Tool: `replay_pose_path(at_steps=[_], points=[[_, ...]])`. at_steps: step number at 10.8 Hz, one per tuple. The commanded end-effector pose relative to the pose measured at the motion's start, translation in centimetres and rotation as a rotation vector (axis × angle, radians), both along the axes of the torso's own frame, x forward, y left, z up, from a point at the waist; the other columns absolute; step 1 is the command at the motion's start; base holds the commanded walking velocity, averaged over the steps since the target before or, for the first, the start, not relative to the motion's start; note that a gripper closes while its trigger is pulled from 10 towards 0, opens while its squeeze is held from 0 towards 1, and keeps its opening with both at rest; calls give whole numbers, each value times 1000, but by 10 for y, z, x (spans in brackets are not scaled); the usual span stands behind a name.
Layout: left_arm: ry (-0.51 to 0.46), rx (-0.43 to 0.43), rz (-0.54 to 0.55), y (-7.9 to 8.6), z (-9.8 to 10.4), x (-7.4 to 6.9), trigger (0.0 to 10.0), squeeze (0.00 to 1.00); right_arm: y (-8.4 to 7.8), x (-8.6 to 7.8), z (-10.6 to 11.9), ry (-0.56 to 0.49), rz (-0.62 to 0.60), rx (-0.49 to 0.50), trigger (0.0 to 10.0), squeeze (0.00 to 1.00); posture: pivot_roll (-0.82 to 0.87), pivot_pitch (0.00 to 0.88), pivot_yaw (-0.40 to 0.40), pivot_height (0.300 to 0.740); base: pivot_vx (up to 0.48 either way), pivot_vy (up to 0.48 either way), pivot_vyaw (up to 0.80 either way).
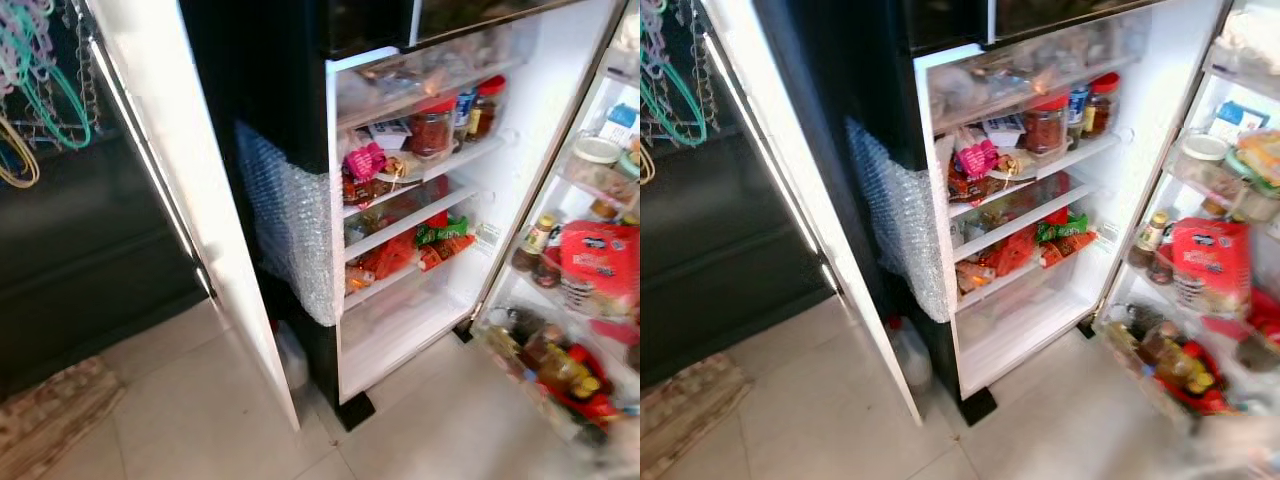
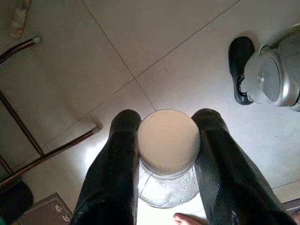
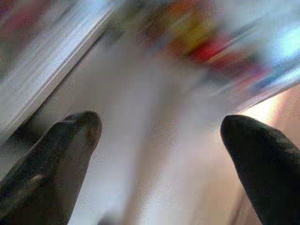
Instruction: Restocking fridge
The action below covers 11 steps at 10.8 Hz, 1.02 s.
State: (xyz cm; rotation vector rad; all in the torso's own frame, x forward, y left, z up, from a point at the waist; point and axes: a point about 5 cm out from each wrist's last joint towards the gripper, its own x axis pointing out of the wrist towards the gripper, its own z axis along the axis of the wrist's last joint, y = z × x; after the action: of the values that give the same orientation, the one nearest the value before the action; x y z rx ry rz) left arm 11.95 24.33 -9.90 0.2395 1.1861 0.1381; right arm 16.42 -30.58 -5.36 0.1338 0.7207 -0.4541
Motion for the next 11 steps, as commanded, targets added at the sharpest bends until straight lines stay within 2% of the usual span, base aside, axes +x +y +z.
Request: replay_pose_path(at_steps=[1, 2, 3, 6, 7, 11], points=[[17, 6, 7, 3, -1, -5, 10000, 0, 3, -1, -2, 35, 55, 5, 10000, 0, 4, 1, 51, 740, 0, 0, 0], [9, 2, 8, 3, 0, -4, 10000, 0, 44, -15, -27, 169, 162, 78, 10000, 0, 4, 1, 47, 740, 0, 0, 0], [0, -4, 11, 3, 0, -3, 10000, 0, 61, -24, -36, 233, 175, 115, 10000, 0, 13, 0, 43, 740, 0, 0, 0], [-2, -6, 12, 3, 0, -3, 10000, 0, 66, -26, -39, 260, 185, 132, 10000, 0, 13, 0, 43, 740, 0, 0, 0], [-8, -15, 18, 1, 0, -3, 10000, 0, 74, -24, -40, 276, 240, 116, 10000, 0, 18, 0, 18, 740, 0, -277, 700], [-8, -24, 17, -2, -1, -4, 10000, 0, 71, -27, -41, 313, 251, 112, 10000, 0, 29, 0, 8, 740, 0, -319, 0]])
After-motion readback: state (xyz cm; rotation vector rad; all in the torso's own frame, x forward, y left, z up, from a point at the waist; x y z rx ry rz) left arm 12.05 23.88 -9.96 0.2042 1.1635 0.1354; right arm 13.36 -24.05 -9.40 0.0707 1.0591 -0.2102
